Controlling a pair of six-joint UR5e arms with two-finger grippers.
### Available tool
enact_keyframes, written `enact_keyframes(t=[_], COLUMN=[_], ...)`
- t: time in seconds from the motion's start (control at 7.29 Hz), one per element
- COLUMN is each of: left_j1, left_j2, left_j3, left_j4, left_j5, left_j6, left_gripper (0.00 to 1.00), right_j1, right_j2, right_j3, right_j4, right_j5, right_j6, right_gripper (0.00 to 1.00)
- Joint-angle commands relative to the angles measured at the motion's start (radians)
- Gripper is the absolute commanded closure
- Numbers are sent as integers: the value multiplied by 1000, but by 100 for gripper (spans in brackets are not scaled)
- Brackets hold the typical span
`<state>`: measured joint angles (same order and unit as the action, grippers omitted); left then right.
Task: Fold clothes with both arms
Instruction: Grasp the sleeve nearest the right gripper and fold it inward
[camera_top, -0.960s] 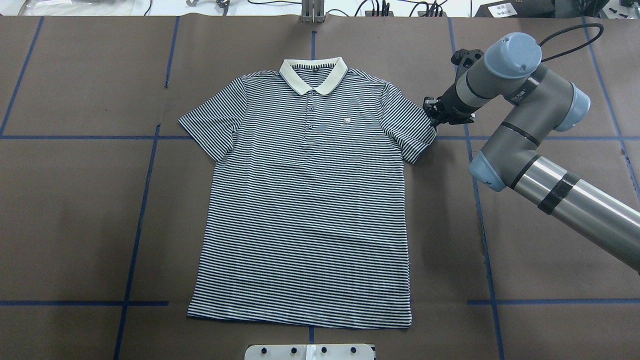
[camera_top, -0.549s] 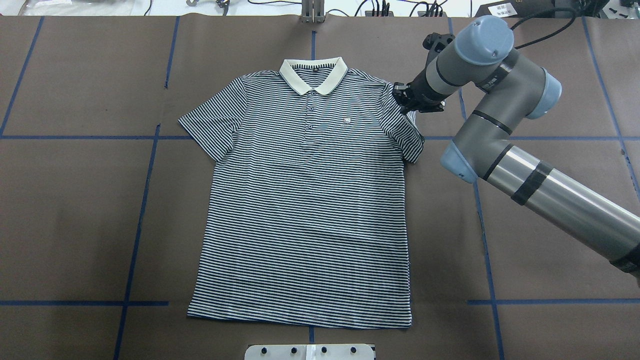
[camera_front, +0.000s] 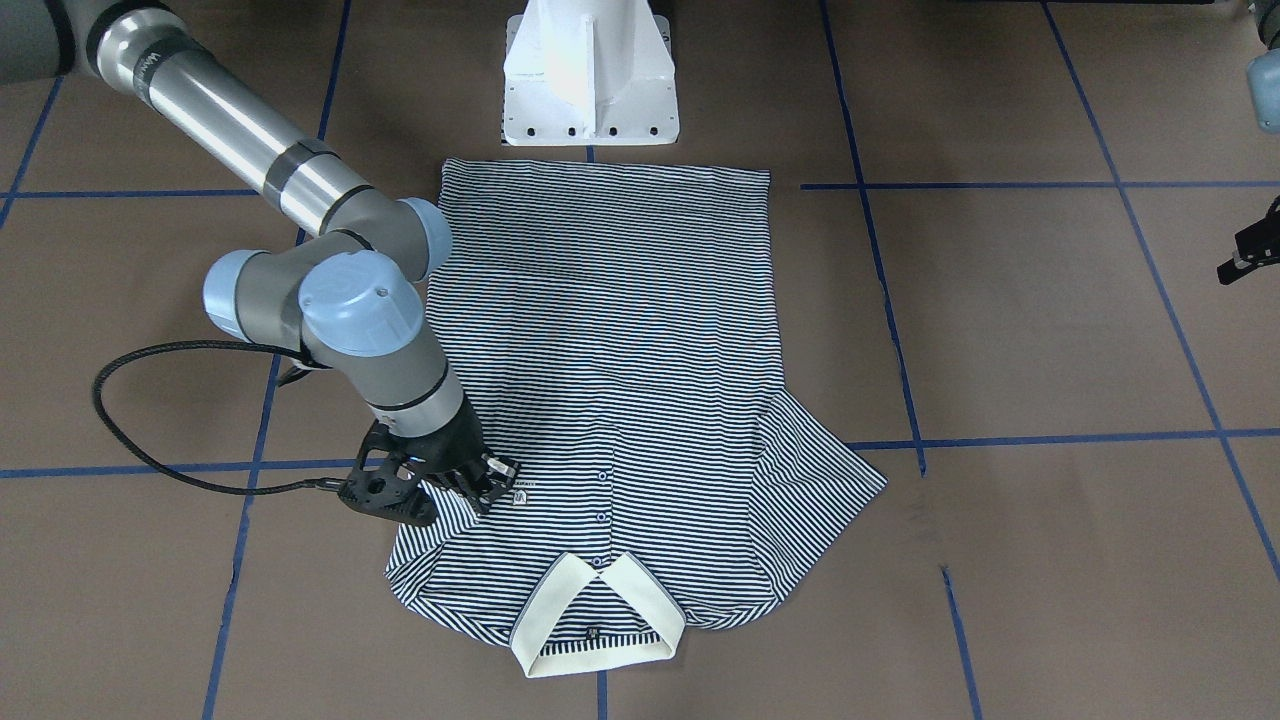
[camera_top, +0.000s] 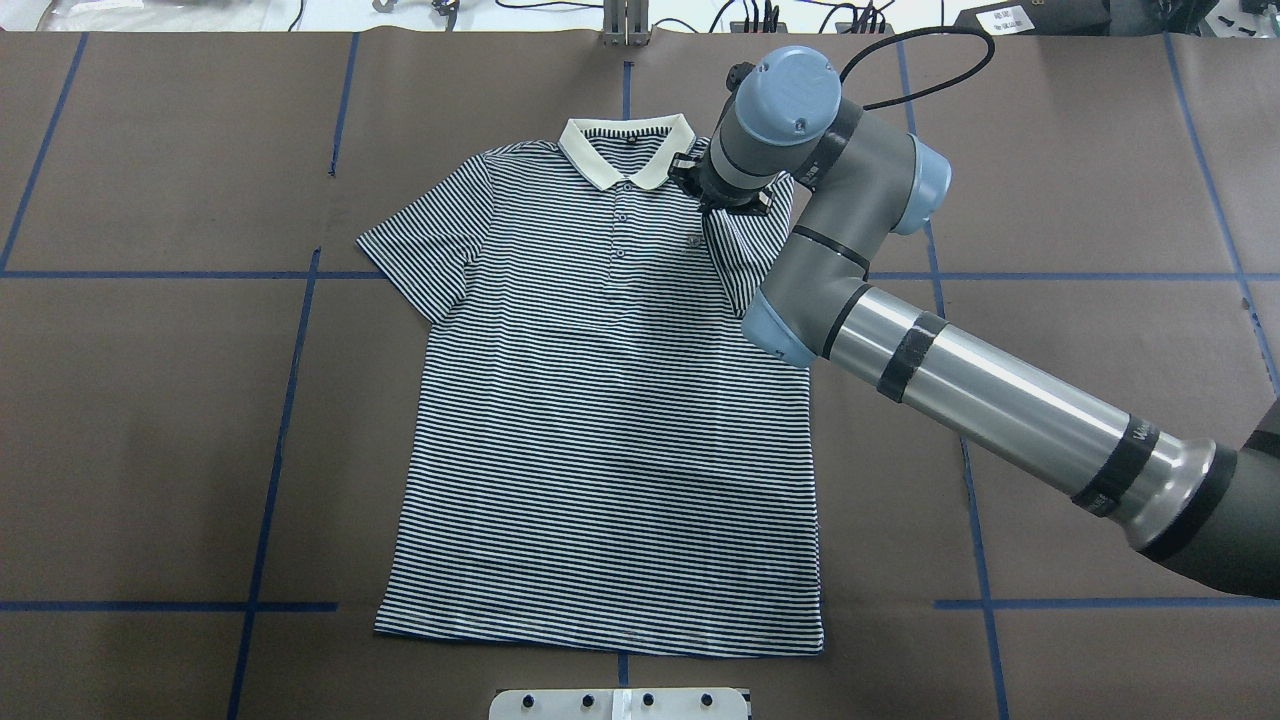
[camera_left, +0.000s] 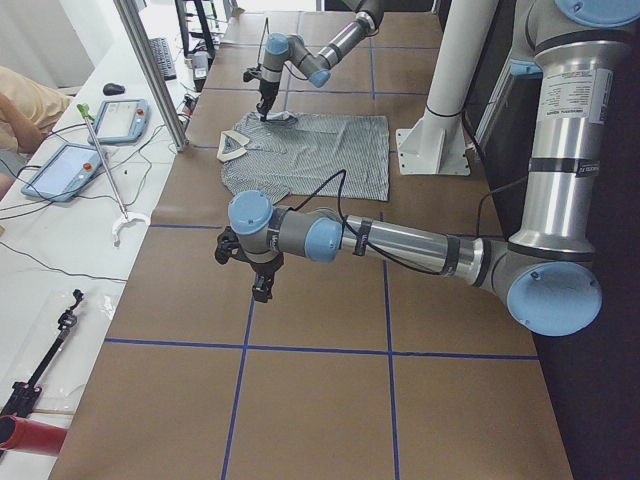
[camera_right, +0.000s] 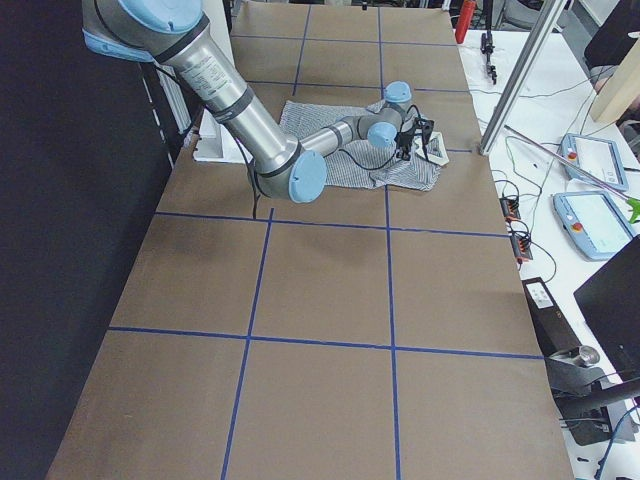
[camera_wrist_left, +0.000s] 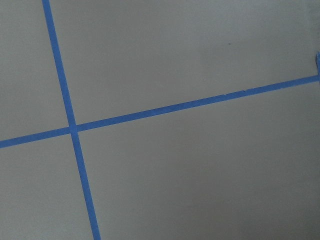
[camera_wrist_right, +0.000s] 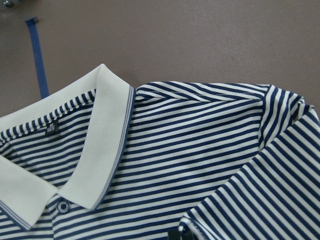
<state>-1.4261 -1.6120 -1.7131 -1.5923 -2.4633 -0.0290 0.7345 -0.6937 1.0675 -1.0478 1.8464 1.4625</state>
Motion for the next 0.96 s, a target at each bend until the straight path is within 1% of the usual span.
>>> enact_keyframes(t=[0.0,0.14,0.27,0.41,0.55,0.69,0.82], left_j1=[4,4,6,25,80,173,267], left_j2=[-3,-12,-14,-25,-38,-111,-226], left_j3=[1,-3,6,10,13,45,100], left_j4=[-5,-56,-155,-255,-369,-438,-446], left_j5=[-105,-149,-178,-175,-171,-122,-18], left_j6=[-6,-6,-43,-190,-338,-496,-643], left_gripper=[0,0,0,0,0,3,4], right_j1=[-7,-12,-12,-7,-6,0,3], right_j2=[16,14,13,-4,-74,-148,-235], right_j3=[-26,-23,-3,56,175,289,409], right_j4=[3,5,6,5,3,-3,-5], right_j5=[-36,-68,-70,-59,-8,60,74], right_j6=[2,-2,-1,9,10,10,12], right_gripper=[1,0,0,0,0,0,0])
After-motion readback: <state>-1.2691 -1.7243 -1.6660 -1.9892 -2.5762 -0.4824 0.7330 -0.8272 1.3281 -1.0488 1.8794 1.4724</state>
